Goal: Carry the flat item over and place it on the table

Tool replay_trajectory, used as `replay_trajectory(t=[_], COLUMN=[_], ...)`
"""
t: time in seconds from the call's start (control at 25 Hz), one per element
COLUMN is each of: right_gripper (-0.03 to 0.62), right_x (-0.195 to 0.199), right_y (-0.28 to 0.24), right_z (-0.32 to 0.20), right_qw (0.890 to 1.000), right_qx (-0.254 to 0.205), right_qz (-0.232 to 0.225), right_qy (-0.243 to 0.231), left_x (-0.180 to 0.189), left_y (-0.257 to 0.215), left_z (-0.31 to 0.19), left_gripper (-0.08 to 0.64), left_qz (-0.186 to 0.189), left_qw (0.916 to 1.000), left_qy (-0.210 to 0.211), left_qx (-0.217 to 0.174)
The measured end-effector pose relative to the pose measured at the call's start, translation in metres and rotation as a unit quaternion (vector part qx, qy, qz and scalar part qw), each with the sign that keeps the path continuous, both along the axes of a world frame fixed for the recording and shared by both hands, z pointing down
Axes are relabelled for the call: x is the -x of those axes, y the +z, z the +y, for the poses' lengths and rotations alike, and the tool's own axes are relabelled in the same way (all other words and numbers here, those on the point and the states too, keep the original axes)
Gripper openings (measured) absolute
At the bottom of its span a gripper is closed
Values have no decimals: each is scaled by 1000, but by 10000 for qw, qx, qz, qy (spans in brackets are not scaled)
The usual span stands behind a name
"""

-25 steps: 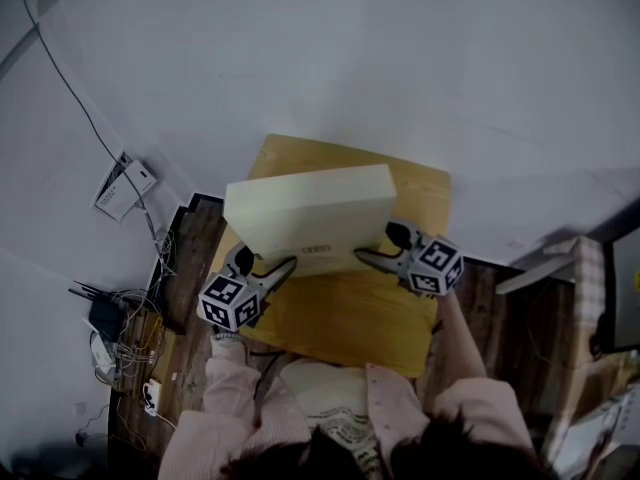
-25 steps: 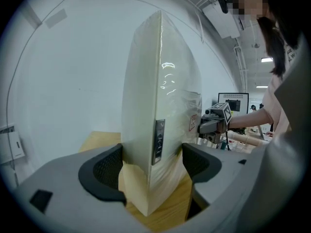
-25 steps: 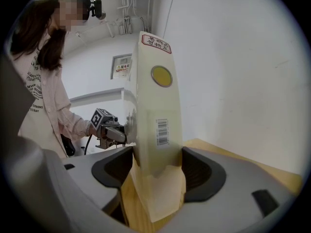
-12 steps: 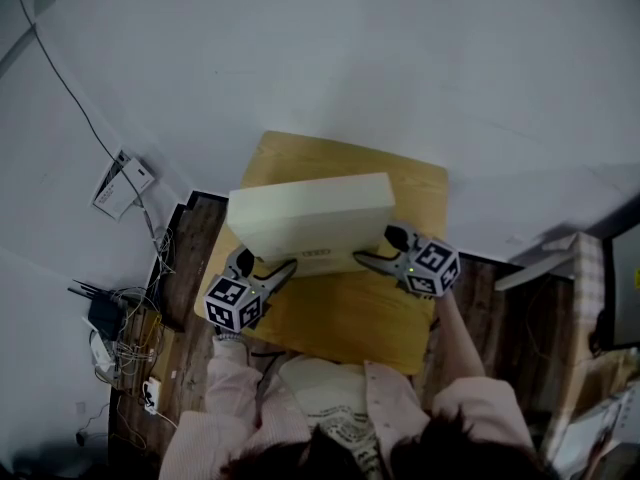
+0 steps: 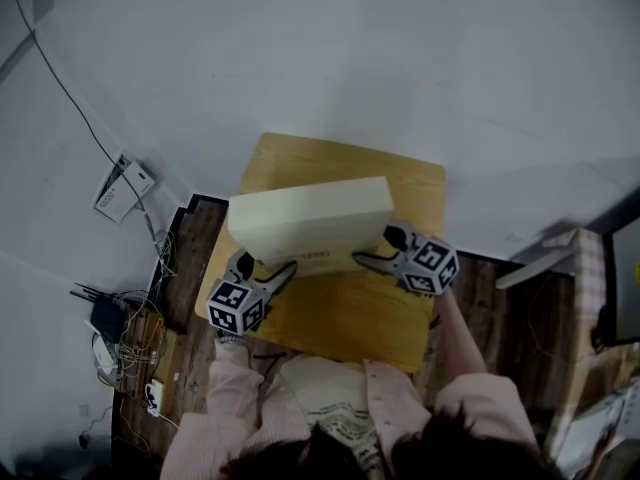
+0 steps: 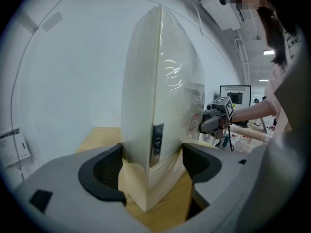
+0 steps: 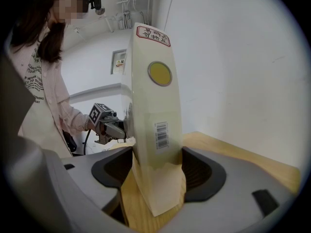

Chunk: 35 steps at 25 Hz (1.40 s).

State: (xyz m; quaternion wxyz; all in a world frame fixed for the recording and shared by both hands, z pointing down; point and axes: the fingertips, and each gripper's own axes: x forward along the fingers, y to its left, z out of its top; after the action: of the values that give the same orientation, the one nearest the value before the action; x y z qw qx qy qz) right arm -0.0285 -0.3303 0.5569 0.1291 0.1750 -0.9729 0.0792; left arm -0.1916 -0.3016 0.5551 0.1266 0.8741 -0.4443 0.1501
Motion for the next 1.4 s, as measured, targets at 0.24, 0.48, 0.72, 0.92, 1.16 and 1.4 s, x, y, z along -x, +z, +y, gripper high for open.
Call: replay_trajectory(t=[0.24,0.48,0.72,0.92,1.16,1.4], right_gripper=[311,316,322,343,383,399], right_x=[0,-1,0,-1,-5,-11], right_y=[1,2,2,3,6,2], right_z=[1,2,2,0,-1,-1], right_qw=[10000,9998,9996,9995,9991,9988], right_qx=[44,64,126,226,329,407], right_qz=[23,161,227,222,216,163], right_qy=[-26,-87,-73,38,142,239], left_x=[0,0,2,3,5,12], left_y=[1,2,2,4,4,1], left_z=[1,4,5,6,7,10], left_gripper=[382,382,383,394,418,424], left_qz=[-59,-158,-184,-58,22,75], left_qw=[10000,9999,9998,9999,9999,9996], left_qy=[24,46,37,-54,-142,-255], left_qx=[8,11,22,75,90,49])
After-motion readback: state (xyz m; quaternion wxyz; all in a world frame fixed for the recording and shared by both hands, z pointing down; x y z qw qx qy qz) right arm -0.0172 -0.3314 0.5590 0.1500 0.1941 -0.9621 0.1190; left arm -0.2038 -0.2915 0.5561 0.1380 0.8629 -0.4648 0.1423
